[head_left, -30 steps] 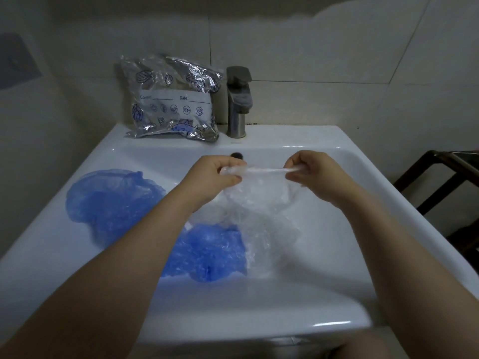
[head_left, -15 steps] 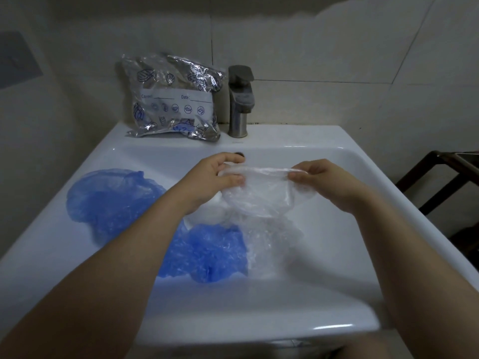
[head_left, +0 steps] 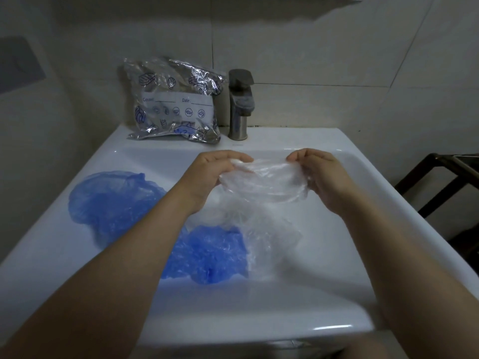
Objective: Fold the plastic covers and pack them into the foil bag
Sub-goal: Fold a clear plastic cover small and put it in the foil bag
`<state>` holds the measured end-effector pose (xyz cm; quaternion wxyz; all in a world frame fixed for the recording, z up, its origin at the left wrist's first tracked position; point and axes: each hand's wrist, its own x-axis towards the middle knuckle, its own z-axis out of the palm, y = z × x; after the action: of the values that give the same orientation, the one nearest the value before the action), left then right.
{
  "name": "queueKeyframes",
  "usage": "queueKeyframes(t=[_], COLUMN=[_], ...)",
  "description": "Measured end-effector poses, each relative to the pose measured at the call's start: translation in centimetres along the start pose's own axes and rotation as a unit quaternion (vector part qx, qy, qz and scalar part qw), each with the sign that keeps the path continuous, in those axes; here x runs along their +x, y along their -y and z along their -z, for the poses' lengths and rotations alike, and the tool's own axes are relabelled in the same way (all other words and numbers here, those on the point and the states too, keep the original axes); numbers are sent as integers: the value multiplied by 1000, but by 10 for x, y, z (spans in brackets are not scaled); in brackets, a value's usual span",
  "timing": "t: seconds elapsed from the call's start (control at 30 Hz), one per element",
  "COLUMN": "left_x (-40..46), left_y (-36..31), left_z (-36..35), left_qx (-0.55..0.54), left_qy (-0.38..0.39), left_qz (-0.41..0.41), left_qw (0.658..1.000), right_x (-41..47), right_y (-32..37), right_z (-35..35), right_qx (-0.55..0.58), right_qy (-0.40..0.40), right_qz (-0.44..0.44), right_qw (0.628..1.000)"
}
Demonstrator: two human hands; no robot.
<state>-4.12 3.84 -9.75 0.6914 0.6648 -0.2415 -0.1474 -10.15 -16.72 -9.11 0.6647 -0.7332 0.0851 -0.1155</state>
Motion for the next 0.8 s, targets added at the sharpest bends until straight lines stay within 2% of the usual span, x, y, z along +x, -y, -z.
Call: queueKeyframes(t=[0.1,0.17,0.23,0.3,0.47,0.53,0.7,0.8], left_x=[2,3,2,3,5,6,4,5], left_y=[-1,2,3,4,5,6,13,14], left_z=[-2,-1,1,2,3,6,4,-2], left_qx=[33,39,39,53,61,67,152,123], left_qy=[-43,-23,-3,-23,-89,-82,11,-20], left_qz=[23,39,42,39,28,14,-49,-66], left_qw=[998,998,998,998,994,994,987,990], right_x=[-2,-1,0,0,0,2,4,2], right_y=[-2,-3,-2,0,-3,-5,-10,-8], right_z=[-2,3,9,14,15,18,19,20], right_qx=[-91,-165,-222,-255,-244,-228,-253,-244], right_qy=[37,53,32,14,64,78,87,112], right_qz=[28,44,66,99,104,81,38,24], right_qw=[995,984,972,962,962,967,963,963])
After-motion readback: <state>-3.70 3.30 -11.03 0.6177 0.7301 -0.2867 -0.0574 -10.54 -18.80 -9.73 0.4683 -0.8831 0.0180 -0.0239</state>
